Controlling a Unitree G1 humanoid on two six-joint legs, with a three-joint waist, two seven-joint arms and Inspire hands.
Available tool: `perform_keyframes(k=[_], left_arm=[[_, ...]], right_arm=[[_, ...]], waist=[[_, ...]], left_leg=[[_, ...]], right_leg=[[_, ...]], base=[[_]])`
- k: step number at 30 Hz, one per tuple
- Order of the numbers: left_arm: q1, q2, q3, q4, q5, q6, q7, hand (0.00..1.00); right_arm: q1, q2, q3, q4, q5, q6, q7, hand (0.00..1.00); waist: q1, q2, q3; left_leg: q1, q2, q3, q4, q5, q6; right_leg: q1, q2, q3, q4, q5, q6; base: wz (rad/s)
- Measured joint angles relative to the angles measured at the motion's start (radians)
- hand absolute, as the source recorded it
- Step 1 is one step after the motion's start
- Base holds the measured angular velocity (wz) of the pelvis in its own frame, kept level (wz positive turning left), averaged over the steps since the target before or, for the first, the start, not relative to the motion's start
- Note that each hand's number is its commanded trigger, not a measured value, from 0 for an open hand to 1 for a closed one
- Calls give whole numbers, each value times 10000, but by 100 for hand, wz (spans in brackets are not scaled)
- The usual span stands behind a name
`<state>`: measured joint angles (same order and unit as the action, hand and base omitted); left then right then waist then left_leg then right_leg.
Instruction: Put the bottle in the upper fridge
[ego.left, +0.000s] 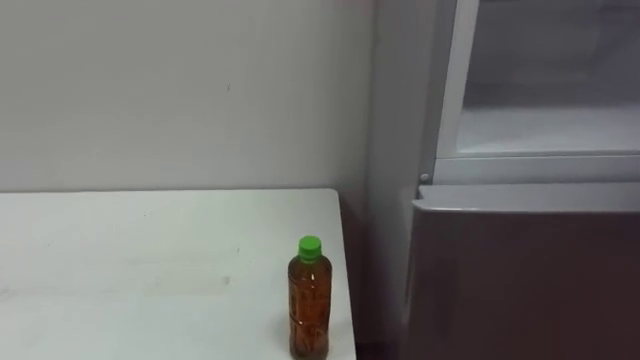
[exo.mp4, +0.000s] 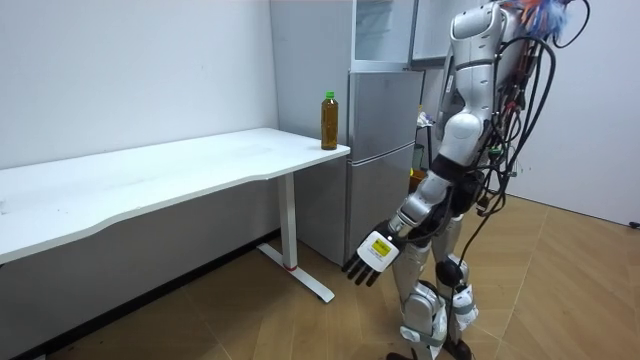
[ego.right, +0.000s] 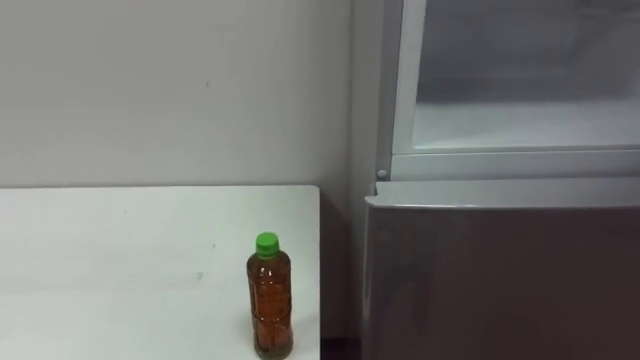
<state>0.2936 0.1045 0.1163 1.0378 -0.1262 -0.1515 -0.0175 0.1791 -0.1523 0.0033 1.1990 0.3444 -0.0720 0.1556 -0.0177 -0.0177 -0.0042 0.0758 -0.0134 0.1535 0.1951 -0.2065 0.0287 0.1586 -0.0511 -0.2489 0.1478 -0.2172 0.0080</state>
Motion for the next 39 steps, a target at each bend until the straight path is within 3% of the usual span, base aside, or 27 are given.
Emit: perform_keyframes(k=[7, 15, 21, 26, 31, 39], left_arm=[[-308, -6, -6, 421, -220, 142, 202, 0], [-535, -49, -21, 631, -188, 82, 252, 0], [-611, -26, -25, 712, -110, 51, 266, 0], [-615, 53, -135, 695, -202, 66, 125, 0], [-616, 233, -232, 629, -206, 158, 50, 0], [-537, 240, -244, 381, -183, 198, 67, 0]], right_arm=[[139, 23, 27, -497, -131, 5, -10, 0], [260, 32, 51, -2029, -874, 6, 340, 0], [76, 101, 186, -5446, -1594, -145, 886, 0], [421, 35, 659, -8382, -1497, -27, 1031, 0], [344, 39, 941, -9068, -1440, -2, 1202, 0], [267, 15, 965, -10743, -783, 179, 1629, 0]], waist=[[-1, -8, -10], [263, 27, -16], [264, 65, -4], [497, 35, 11], [508, -28, -15], [800, 5, -10]], left_leg=[[-118, 4, -5, 28, -30, 30], [-246, -1, -1, 48, -27, 30], [-320, -10, 47, 99, -29, 25], [-341, -10, -28, 83, -30, 22], [-350, -13, -170, 101, -30, 23], [-376, -2, -180, 113, -24, 23]], right_leg=[[-154, -40, 12, 39, -67, 32], [-236, -42, -22, 68, -61, 33], [-298, -9, -26, 56, -42, 15], [-300, -9, -36, 40, -41, 13], [-233, -21, -215, 52, -40, 14], [-344, -28, -279, 235, -37, 17]], base=[[0], [0], [0], [1], [9], [0]])
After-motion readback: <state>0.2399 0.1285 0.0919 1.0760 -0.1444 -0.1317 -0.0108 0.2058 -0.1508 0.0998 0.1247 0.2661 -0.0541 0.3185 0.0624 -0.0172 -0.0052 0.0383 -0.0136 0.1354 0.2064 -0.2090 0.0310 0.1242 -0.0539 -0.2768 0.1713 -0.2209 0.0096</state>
